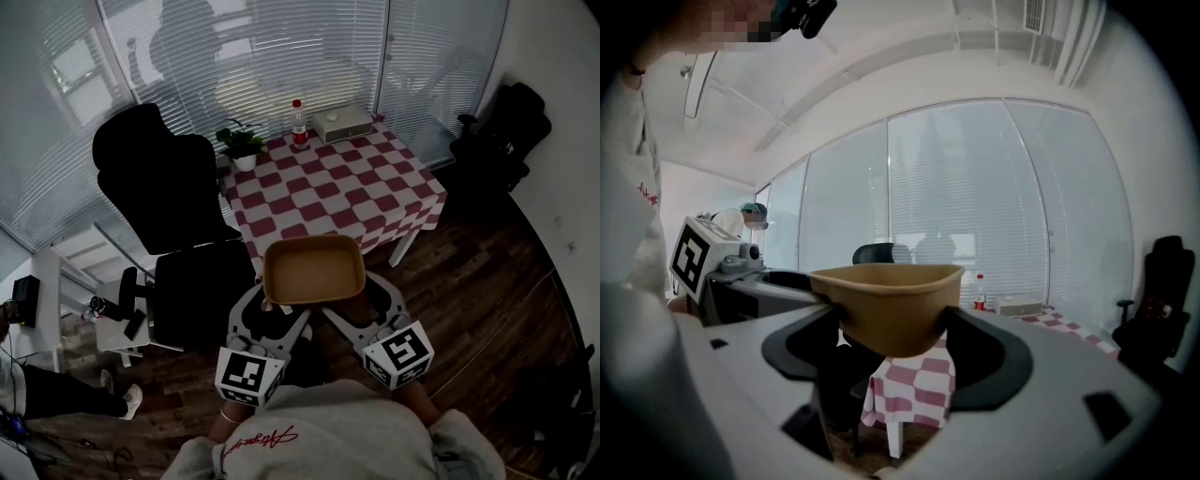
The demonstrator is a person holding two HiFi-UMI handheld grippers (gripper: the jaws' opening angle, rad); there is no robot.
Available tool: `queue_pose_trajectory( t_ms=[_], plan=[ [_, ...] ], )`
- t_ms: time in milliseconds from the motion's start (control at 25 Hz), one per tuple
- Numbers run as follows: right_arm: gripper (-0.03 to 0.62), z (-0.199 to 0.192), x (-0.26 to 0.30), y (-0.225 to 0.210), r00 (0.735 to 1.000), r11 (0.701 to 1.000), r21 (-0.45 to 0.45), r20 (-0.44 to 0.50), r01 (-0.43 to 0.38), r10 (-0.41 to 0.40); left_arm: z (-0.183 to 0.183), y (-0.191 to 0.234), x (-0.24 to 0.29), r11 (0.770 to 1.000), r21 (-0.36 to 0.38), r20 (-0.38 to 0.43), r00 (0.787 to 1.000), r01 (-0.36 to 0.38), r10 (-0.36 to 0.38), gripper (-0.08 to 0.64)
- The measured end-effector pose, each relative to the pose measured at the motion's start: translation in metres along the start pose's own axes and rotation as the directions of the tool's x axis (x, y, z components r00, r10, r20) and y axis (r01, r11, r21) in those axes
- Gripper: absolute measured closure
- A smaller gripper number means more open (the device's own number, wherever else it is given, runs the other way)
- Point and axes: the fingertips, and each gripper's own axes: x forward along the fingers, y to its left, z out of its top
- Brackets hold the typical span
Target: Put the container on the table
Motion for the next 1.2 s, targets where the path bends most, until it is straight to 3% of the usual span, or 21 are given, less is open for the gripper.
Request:
queue_pose_trajectory(
  t_ms=[1200],
  plan=[
    [0.241,0.008,0.067,-0.07,0.999,0.999,-0.002,-0.004,0.041,-0.041,0.006,0.053,0.086,0.999,0.003,0.018,0.999,0.033,-0.033,0.229]
  ],
)
